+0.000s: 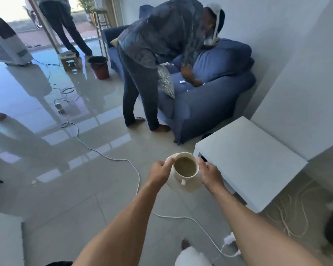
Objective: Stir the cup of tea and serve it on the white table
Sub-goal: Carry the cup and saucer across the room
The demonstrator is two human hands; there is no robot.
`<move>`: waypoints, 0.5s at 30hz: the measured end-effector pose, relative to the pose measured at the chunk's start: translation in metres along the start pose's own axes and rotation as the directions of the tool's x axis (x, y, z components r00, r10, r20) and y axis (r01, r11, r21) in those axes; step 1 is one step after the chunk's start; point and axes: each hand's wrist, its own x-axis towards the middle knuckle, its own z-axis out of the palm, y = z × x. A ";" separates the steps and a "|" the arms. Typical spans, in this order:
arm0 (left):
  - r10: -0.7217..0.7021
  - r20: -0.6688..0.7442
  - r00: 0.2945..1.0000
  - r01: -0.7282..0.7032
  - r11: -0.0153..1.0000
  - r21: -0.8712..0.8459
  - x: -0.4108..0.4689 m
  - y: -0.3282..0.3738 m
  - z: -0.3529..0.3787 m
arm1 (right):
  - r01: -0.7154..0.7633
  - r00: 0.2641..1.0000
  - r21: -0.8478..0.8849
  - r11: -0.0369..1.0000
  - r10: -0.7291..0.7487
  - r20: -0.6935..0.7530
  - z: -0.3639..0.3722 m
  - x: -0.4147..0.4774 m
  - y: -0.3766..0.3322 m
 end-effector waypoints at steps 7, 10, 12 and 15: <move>0.004 0.162 0.987 -0.016 0.997 0.072 0.053 0.045 0.047 | -0.087 0.989 0.108 0.990 0.099 -0.111 -0.039 0.047 0.008; 0.021 0.200 0.980 -0.041 0.995 0.096 0.080 0.068 0.070 | -0.111 0.980 0.120 0.987 0.128 -0.153 -0.056 0.074 0.013; 0.030 0.219 0.975 -0.055 0.992 0.110 0.097 0.085 0.087 | -0.121 0.973 0.128 0.984 0.144 -0.182 -0.070 0.093 0.016; 0.037 0.253 0.967 -0.070 0.990 0.123 0.118 0.109 0.112 | -0.143 0.963 0.133 0.981 0.169 -0.210 -0.092 0.120 0.023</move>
